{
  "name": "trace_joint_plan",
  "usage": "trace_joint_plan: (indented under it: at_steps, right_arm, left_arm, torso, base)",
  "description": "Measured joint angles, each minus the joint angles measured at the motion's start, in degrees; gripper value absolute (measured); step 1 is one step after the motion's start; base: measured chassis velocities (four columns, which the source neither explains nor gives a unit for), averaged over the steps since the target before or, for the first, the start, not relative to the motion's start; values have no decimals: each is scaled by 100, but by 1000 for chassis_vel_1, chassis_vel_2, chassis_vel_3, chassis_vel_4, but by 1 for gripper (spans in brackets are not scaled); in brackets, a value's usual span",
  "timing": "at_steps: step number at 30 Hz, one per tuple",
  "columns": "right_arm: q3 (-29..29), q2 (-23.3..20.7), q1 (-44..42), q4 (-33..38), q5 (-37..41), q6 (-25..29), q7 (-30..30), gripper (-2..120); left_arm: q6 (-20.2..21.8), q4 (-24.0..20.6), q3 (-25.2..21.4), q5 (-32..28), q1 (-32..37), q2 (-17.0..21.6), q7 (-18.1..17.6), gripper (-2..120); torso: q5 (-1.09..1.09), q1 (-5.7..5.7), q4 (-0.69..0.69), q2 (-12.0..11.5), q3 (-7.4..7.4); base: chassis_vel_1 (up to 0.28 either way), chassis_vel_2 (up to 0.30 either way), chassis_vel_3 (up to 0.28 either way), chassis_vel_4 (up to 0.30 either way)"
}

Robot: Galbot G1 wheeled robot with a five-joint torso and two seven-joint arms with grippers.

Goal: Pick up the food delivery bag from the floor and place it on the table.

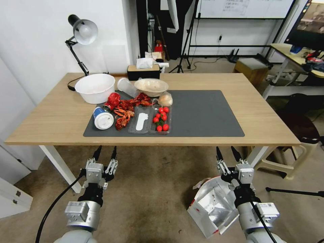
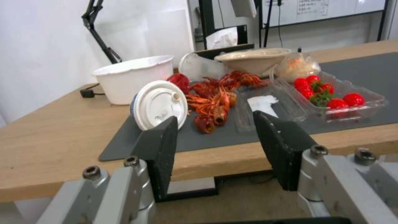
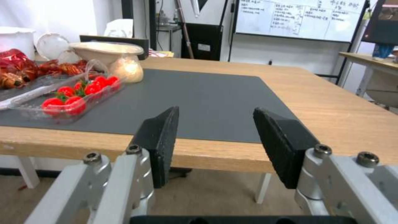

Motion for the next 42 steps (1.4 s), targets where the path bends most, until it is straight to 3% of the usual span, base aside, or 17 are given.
trace_joint_plan:
  at_steps: [19,21,22,23,28,29,31,32,34,35,42]
  right_arm:
    - [1,0,-2,4,9,-15,0,50]
    - [45,-5,-40,123,99,-222,4,58]
    - [105,-13,-93,279,217,-499,14,65]
    - [105,-13,-93,279,217,-499,14,65]
    - [292,-37,-256,769,598,-1381,51,85]
    - [292,-37,-256,769,598,-1381,51,85]
    - [367,-47,-325,974,755,-1747,65,92]
    - [444,-59,-388,1130,913,-2111,80,99]
    - [491,-64,-432,1154,1012,-2342,90,100]
    - [554,-71,-470,1167,1124,-2550,99,100]
    - [723,-72,-469,1172,1318,-2658,119,100]
  left_arm:
    - [19,-5,10,-12,-1,13,-21,50]
    - [216,-137,97,-192,-8,124,-227,57]
    - [467,-305,218,-421,-20,269,-485,66]
    - [467,-305,218,-421,-20,269,-485,66]
    - [1364,-884,638,-1238,-60,769,-1412,86]
    - [1364,-884,638,-1238,-60,769,-1412,86]
    - [1722,-1099,808,-1569,-80,976,-1785,93]
    - [2095,-1158,979,-1905,-94,1181,-2163,99]
    - [2224,-1168,1068,-2083,-95,1286,-2363,99]
    - [2032,-1171,1112,-2167,-54,1338,-2482,99]
    - [1377,-1172,1147,-2208,58,1368,-2536,100]
  torso:
    - [0,0,0,0,0]
    - [0,0,1,0,0]
    - [0,0,0,0,0]
    - [0,0,0,0,0]
    - [0,0,0,0,0]
    - [0,0,0,0,0]
    - [0,0,0,0,0]
    - [-2,0,0,0,0]
    - [-2,0,-1,0,0]
    - [-1,0,-2,0,0]
    - [1,0,0,0,0]
  base:
    - [0,0,0,0]
    - [0,0,0,0]
    - [0,0,0,0]
    - [0,0,0,0]
    - [0,0,0,0]
    - [0,0,0,0]
    - [0,0,0,0]
    - [0,0,0,0]
    - [0,0,0,0]
    - [0,0,0,0]
    - [0,0,0,0]
